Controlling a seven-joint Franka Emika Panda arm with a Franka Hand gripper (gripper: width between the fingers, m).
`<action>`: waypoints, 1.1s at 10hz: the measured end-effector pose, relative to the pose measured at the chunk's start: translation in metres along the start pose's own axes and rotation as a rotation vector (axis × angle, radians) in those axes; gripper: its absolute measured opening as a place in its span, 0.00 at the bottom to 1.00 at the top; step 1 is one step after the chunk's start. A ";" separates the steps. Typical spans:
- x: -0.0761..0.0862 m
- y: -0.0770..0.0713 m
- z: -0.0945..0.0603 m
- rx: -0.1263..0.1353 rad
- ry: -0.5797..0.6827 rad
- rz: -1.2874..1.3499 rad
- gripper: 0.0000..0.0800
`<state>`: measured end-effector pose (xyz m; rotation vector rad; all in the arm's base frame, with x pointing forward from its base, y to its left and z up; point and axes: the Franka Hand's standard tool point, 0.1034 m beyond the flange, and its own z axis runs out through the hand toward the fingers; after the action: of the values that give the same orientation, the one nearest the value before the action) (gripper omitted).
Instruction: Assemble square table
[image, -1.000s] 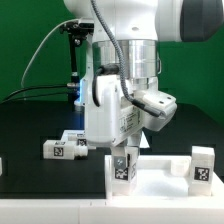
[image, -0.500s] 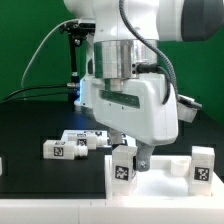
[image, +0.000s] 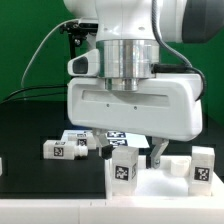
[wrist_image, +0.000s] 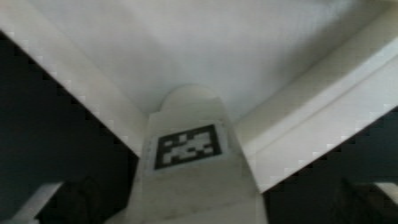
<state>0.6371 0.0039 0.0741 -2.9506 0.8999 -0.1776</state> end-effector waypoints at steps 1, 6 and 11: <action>0.000 0.000 0.000 -0.002 0.000 0.072 0.81; 0.000 0.005 0.002 -0.007 -0.001 0.344 0.36; 0.002 0.005 0.003 -0.027 -0.040 1.061 0.36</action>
Offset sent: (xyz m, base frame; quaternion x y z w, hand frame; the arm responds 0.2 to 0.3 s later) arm 0.0000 0.0000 0.0000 0.0000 0.0000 0.1296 0.9916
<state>0.6364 -0.0017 0.0713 -2.0696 2.2430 -0.0444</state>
